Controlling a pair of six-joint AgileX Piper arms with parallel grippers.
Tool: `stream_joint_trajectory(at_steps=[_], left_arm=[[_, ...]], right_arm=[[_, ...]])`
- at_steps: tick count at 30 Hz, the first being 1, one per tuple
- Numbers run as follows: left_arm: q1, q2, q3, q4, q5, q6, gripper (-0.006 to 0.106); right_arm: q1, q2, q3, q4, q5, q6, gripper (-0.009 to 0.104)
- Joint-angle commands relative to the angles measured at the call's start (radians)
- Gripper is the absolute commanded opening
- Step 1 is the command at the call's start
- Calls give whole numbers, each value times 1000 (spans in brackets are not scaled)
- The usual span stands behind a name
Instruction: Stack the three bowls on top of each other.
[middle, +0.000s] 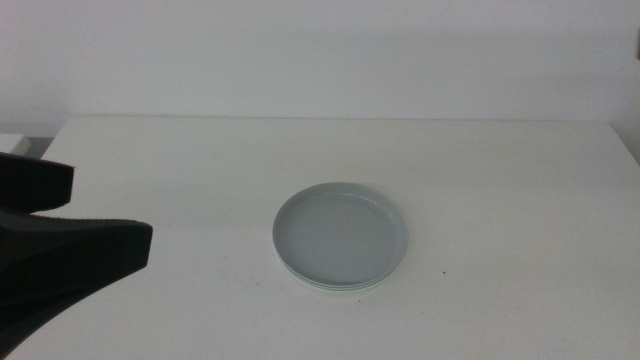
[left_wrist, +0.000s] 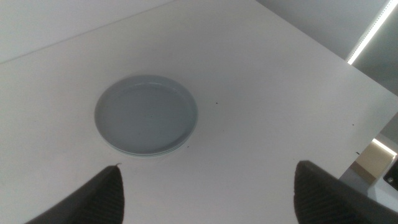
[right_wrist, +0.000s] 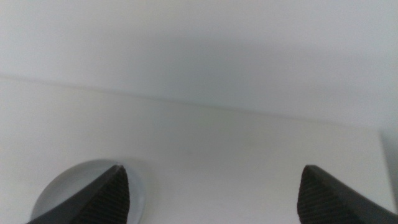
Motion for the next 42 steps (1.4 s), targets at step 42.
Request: stream_joint_trajectory(at_steps=[42], left_arm=[[420, -154, 281, 483, -661, -424, 94]], right_arm=[[-7, -42, 51, -63, -5, 20, 93]])
